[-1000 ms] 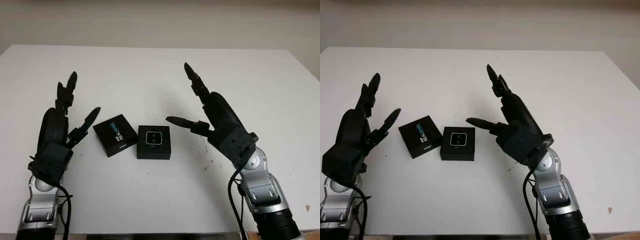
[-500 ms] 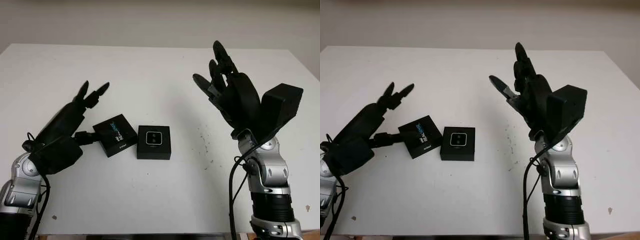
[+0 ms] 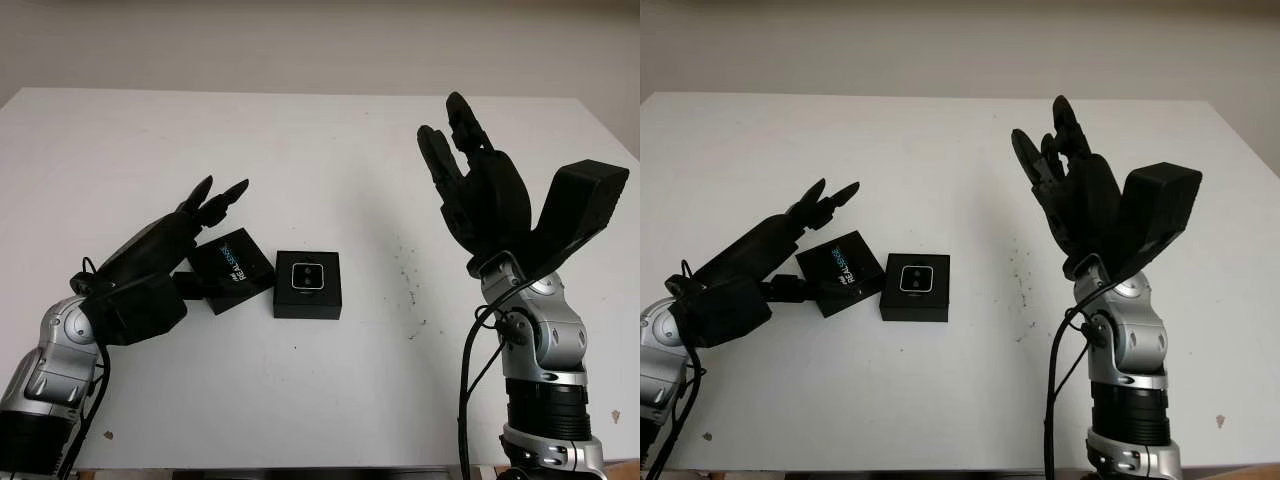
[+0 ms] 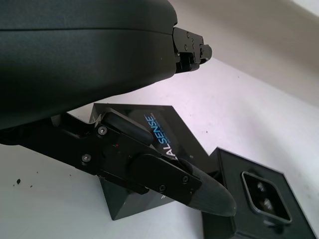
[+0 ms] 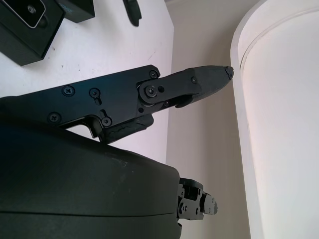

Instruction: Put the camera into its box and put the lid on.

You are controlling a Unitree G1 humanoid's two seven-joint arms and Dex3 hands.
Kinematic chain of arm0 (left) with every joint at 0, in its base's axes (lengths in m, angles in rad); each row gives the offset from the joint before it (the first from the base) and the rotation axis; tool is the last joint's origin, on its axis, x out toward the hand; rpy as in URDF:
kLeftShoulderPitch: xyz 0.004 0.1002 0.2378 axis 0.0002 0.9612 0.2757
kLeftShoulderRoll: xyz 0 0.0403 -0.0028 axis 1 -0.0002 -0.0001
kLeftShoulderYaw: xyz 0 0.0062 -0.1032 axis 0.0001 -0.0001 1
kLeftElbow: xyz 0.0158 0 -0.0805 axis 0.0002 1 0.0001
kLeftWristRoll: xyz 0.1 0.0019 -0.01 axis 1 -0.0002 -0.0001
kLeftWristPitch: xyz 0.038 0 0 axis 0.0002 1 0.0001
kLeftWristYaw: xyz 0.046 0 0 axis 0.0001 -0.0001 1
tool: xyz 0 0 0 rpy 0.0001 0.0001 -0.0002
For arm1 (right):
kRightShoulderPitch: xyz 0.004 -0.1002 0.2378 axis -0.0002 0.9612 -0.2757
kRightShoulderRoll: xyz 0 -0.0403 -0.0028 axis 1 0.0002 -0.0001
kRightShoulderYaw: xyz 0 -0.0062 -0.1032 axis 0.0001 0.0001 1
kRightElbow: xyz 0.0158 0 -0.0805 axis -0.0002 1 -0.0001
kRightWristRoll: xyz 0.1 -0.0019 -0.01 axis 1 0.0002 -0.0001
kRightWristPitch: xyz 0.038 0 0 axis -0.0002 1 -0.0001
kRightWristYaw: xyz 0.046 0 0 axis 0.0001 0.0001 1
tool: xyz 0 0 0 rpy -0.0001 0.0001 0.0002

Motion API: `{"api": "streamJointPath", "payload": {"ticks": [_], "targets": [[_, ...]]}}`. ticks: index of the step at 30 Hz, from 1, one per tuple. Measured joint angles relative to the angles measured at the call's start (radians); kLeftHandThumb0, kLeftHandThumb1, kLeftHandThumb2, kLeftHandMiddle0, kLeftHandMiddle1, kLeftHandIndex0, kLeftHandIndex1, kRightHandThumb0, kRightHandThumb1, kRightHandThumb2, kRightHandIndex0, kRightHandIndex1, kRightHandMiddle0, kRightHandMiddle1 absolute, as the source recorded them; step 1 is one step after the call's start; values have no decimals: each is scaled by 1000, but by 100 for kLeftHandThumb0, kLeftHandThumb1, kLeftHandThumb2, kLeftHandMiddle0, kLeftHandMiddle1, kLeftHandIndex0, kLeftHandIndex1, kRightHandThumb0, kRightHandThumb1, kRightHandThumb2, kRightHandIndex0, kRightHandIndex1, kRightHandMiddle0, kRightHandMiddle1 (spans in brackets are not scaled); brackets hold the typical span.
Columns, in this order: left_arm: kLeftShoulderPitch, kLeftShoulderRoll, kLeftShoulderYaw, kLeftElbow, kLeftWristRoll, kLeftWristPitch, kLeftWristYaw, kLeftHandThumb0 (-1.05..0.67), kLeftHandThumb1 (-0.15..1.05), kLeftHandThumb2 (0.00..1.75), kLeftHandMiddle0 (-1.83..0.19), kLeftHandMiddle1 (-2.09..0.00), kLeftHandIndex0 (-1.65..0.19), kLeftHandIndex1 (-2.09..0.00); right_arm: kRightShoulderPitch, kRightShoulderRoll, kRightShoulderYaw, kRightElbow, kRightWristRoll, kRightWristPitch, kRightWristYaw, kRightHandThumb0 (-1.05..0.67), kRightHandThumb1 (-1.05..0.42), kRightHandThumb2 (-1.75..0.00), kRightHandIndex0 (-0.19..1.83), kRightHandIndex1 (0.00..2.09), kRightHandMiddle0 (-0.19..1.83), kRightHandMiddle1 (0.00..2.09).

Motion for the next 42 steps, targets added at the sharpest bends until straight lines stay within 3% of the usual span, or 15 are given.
{"api": "streamJointPath", "payload": {"ticks": [20,33,34,35,36,38,42], "targets": [[-45,59,-108,72,204,-45,27,-61,89,5,-5,-8,-8,-8,6,0,7,-26,5,9,-15,-64,-105,-15,-14,5,-9,6],[-67,63,-130,102,236,-71,78,-28,93,7,-33,-20,-38,-16,12,2,7,-30,5,9,-17,-64,-105,-16,-13,6,-8,6],[-68,63,-130,106,232,-75,78,-26,95,6,-29,-40,-40,-17,12,3,7,-31,5,9,-17,-64,-105,-17,-13,6,-8,6],[-69,63,-130,115,222,-89,80,-22,99,6,-18,-94,-44,-26,12,3,7,-31,5,9,-17,-63,-105,-17,-13,6,-9,6],[-69,63,-130,124,209,-105,83,-20,101,6,-15,-114,-39,-44,13,3,7,-31,5,9,-17,-62,-105,-18,-13,6,-9,6],[-73,60,-130,144,186,-140,92,-16,104,8,-19,-135,-29,-89,16,3,8,-31,4,4,-17,-62,-105,-19,-14,5,-10,5],[-83,59,-130,173,166,-178,102,-15,105,9,-17,-163,-30,-120,17,3,10,-31,4,0,-12,-61,-105,-19,-14,5,-10,5]]}}
